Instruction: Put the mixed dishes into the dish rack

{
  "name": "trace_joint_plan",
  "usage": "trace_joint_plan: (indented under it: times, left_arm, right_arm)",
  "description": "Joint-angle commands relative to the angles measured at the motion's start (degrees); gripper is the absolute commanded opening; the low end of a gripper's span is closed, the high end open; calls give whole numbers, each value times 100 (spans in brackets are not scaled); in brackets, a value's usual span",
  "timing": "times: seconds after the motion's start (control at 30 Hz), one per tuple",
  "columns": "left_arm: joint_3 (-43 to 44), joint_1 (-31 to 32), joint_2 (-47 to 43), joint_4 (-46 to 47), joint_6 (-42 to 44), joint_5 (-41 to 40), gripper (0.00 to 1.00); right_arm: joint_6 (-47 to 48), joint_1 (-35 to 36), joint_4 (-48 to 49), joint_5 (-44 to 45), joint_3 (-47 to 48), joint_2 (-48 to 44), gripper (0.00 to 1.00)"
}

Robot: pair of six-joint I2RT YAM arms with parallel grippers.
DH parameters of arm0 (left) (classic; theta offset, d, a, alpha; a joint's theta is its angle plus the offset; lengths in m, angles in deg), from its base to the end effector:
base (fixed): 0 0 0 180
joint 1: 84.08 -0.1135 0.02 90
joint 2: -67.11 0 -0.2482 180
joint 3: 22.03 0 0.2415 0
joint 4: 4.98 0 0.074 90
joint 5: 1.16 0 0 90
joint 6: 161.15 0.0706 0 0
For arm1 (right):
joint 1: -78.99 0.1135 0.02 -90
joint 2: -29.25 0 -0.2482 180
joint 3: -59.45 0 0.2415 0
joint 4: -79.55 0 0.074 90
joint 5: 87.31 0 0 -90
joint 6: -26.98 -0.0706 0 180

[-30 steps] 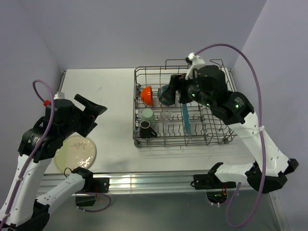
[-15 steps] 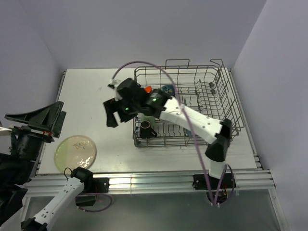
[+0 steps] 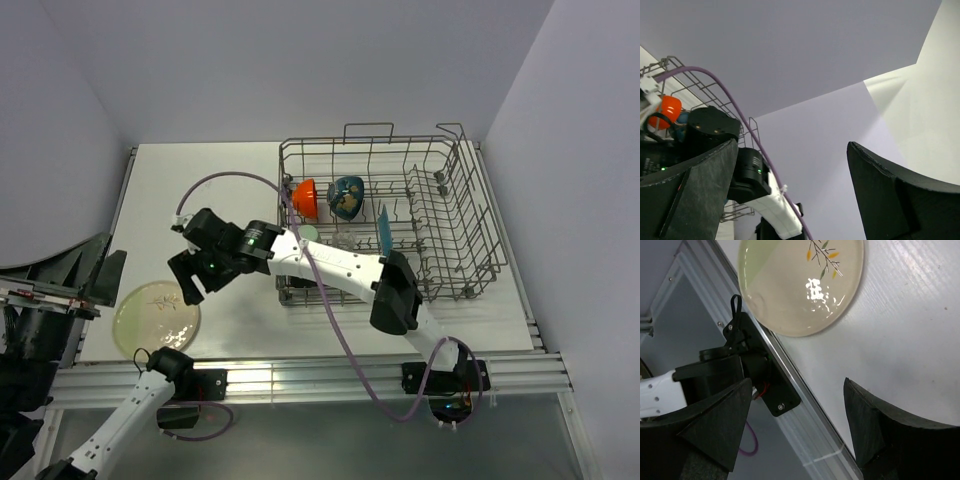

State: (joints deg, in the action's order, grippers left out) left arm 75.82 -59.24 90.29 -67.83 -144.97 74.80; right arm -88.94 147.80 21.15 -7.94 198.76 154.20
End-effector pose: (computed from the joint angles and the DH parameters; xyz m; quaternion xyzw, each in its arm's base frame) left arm 0.0028 0.0176 0.4733 -0.3457 0.5302 -0.5341 0.5605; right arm 0.1683 0.4702 0.2772 -0.3688 0.8400 0.3437 0.2006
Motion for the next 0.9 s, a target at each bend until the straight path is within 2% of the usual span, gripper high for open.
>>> trace_joint_plan:
  times: [0.0, 0.3, 0.6, 0.77, 0.8, 0.87]
  left_arm:
    - [-110, 65, -129, -110, -299, -72, 97]
    - [-93, 170, -165, -417, -580, -63, 96]
    - [56, 214, -103, -717, -748, -90, 95]
    - [39, 232, -42, -734, -800, -81, 95]
    - [30, 232, -33, -726, -800, -81, 95]
    - [21, 249, 11, -699, -792, -64, 95]
  right_arm:
    - [-124, 105, 568, 61, -20, 222, 80]
    - [-660, 158, 1236, 0, 471, 1276, 68]
    - [-977, 106, 1448, 334, 568, 1866, 61]
    - [-1047, 106, 1290, 273, 981, 2270, 51]
    - [-1065, 97, 1246, 264, 1042, 2384, 44]
    - [-1091, 106, 1123, 325, 1139, 2473, 38]
